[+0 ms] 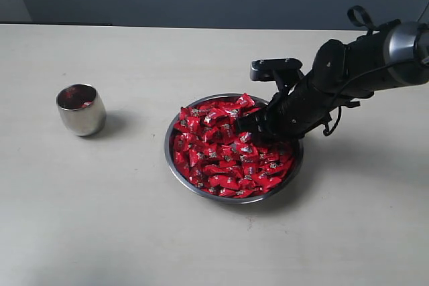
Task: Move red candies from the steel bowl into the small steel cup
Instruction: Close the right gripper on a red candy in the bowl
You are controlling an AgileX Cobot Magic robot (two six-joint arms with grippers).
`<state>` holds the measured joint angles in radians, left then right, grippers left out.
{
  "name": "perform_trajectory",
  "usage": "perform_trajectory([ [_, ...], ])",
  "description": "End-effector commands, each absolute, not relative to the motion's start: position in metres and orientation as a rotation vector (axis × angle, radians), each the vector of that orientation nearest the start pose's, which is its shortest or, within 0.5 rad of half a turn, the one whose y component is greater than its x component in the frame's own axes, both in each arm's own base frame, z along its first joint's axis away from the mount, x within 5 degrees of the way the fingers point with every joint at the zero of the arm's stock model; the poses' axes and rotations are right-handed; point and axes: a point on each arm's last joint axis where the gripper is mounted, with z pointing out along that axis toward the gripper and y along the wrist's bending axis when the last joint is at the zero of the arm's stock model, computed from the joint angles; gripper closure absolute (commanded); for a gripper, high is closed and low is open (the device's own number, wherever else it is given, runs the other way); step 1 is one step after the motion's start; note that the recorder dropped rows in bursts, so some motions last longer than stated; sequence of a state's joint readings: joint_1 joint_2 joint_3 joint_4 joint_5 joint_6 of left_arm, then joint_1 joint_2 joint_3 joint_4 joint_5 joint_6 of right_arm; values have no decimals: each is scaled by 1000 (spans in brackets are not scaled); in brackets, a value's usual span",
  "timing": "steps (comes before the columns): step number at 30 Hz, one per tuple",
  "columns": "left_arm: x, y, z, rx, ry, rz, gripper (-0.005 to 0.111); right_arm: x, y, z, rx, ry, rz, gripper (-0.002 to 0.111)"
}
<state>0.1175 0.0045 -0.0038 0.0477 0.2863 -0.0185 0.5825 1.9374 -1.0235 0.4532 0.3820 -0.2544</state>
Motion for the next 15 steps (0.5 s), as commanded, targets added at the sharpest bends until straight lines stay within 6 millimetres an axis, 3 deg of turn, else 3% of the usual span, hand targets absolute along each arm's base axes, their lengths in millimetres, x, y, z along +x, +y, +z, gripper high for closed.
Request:
perform_trajectory([
  [1, 54, 8, 187, -92, 1767, 114, 106, 283, 219, 118, -678, 2732, 427, 74],
  [15, 54, 8, 187, -92, 1767, 114, 106, 277, 221, 111, -745, 2769, 405, 74],
])
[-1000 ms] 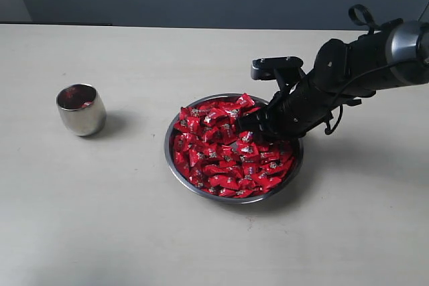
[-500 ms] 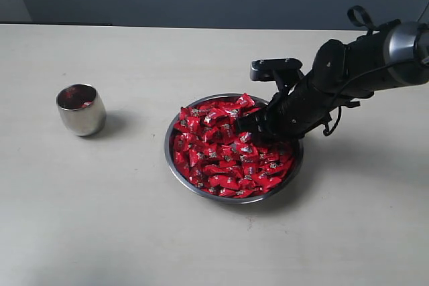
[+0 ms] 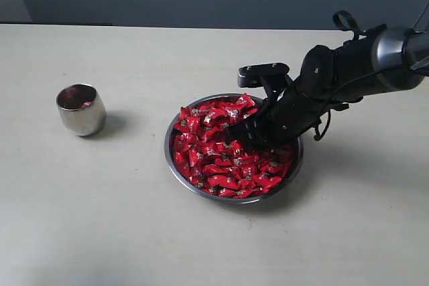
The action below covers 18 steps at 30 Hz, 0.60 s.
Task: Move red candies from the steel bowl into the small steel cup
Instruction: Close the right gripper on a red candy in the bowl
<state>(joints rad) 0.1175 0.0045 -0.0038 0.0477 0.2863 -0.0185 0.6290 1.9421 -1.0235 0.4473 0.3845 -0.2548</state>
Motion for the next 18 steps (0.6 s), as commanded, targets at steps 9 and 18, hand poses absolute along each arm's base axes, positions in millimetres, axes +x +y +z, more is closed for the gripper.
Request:
perform_trajectory([
  [9, 54, 8, 187, -92, 1767, 114, 106, 277, 220, 107, -764, 2776, 391, 95],
  [18, 54, 8, 187, -92, 1767, 114, 106, 280, 219, 111, -809, 2721, 355, 109],
])
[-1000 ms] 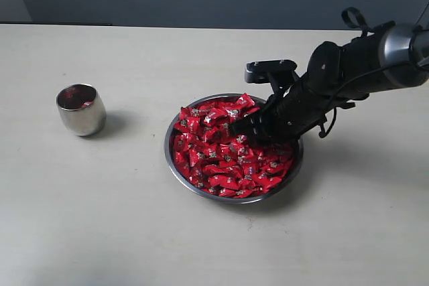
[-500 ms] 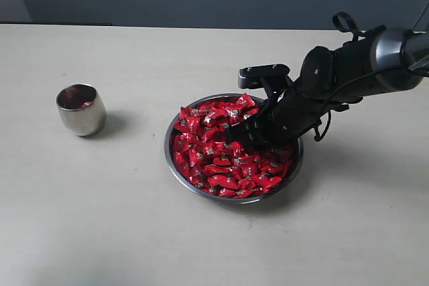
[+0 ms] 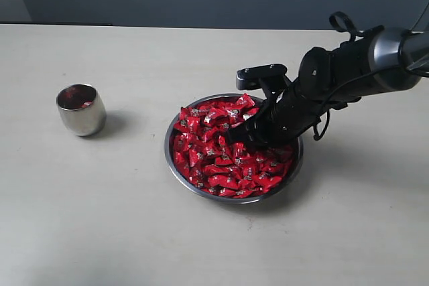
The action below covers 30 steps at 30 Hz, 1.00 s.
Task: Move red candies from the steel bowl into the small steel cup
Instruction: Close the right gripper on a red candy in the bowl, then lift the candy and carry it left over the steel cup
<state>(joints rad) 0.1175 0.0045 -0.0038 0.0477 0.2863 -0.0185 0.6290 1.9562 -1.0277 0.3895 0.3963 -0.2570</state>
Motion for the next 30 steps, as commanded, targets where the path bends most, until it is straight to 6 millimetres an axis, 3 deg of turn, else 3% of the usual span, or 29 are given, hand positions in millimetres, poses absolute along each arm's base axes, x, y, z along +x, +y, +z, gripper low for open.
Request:
perform_trajectory([
  [1, 54, 8, 187, -92, 1767, 114, 106, 281, 220, 114, -805, 2708, 358, 109],
  [15, 54, 8, 187, -92, 1767, 114, 106, 295, 229, 172, -866, 2563, 382, 109],
  [25, 54, 8, 187, -92, 1767, 114, 106, 296, 228, 177, -889, 2586, 342, 109],
  [30, 54, 8, 187, -92, 1767, 114, 106, 295, 230, 191, -873, 2520, 395, 109],
])
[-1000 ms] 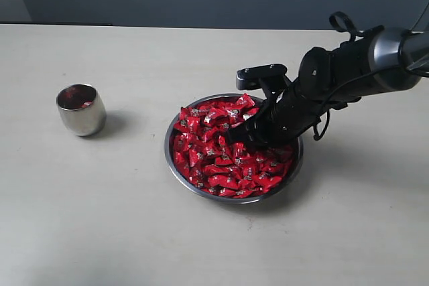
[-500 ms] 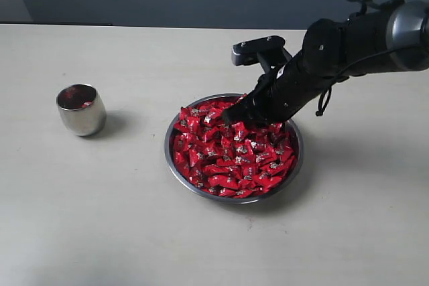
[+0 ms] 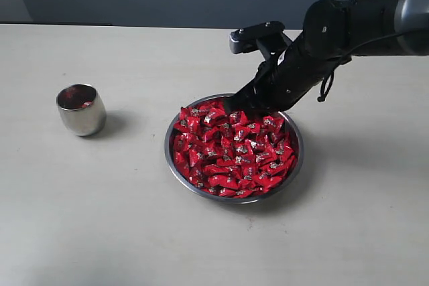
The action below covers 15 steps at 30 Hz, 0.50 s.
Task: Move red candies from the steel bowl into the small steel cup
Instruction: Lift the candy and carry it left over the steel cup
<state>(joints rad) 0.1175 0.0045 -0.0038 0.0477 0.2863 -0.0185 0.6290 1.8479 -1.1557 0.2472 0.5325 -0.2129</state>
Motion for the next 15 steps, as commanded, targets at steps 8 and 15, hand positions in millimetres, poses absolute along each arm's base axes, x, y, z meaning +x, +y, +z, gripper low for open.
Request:
perform_trajectory([
  [8, 54, 8, 187, -92, 1767, 114, 106, 299, 255, 180, -826, 2413, 727, 109],
  [15, 54, 8, 187, -92, 1767, 114, 106, 317, 287, 162, -836, 2405, 969, 109],
])
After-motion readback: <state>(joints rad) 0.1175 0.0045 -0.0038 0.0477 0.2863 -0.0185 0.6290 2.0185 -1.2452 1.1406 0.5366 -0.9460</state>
